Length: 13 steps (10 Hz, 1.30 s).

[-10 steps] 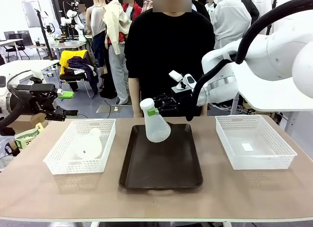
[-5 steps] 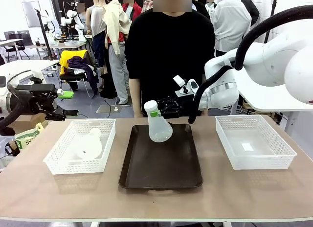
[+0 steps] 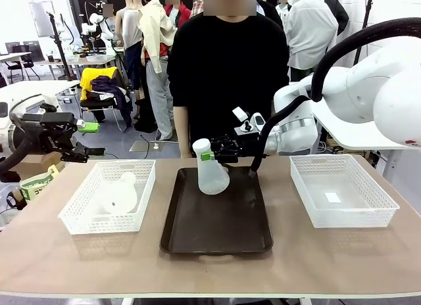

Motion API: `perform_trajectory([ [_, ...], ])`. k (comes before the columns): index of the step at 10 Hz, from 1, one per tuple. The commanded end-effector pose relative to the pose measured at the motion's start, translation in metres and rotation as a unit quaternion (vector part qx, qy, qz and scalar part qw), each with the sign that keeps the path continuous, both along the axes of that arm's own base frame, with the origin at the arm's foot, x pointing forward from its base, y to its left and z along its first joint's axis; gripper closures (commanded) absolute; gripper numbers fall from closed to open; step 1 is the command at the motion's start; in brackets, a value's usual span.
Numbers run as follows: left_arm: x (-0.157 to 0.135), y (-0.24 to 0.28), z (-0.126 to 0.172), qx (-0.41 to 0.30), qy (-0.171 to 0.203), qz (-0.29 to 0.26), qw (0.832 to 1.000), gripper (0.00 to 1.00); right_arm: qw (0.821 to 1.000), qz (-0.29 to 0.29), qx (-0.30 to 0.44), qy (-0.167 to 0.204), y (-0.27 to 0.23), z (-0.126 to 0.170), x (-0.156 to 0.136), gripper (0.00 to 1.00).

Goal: Prepare the laboratory tools.
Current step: Place the picked Big flask upright in the Handle tray as instructed by the person.

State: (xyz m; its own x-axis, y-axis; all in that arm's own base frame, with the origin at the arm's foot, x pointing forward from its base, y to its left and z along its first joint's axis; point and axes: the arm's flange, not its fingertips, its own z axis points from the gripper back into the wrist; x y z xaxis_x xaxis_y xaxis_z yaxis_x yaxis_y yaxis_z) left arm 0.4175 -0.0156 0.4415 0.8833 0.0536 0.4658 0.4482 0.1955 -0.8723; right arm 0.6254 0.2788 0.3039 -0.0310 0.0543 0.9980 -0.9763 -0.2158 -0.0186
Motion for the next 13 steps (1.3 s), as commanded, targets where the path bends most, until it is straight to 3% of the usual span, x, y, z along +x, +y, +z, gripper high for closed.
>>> perform_trajectory([
  [1, -0.001, 0.003, 0.002, 0.002, -0.002, -0.007, 1.000, 0.00, 1.000, -0.007, 0.013, 0.001, 0.007, 0.002, 0.003, 0.56],
  [4, -0.001, 0.003, 0.002, 0.002, -0.002, -0.007, 1.000, 0.00, 1.000, -0.010, 0.008, 0.005, 0.000, 0.001, 0.000, 0.00],
  [11, -0.001, 0.003, 0.002, 0.002, -0.002, -0.007, 1.000, 0.00, 0.996, -0.055, -0.065, -0.006, -0.030, 0.015, -0.012, 0.00],
  [13, -0.001, 0.003, 0.002, 0.002, -0.002, -0.007, 1.000, 0.00, 0.999, -0.024, -0.028, -0.006, -0.024, 0.006, 0.001, 0.00],
])
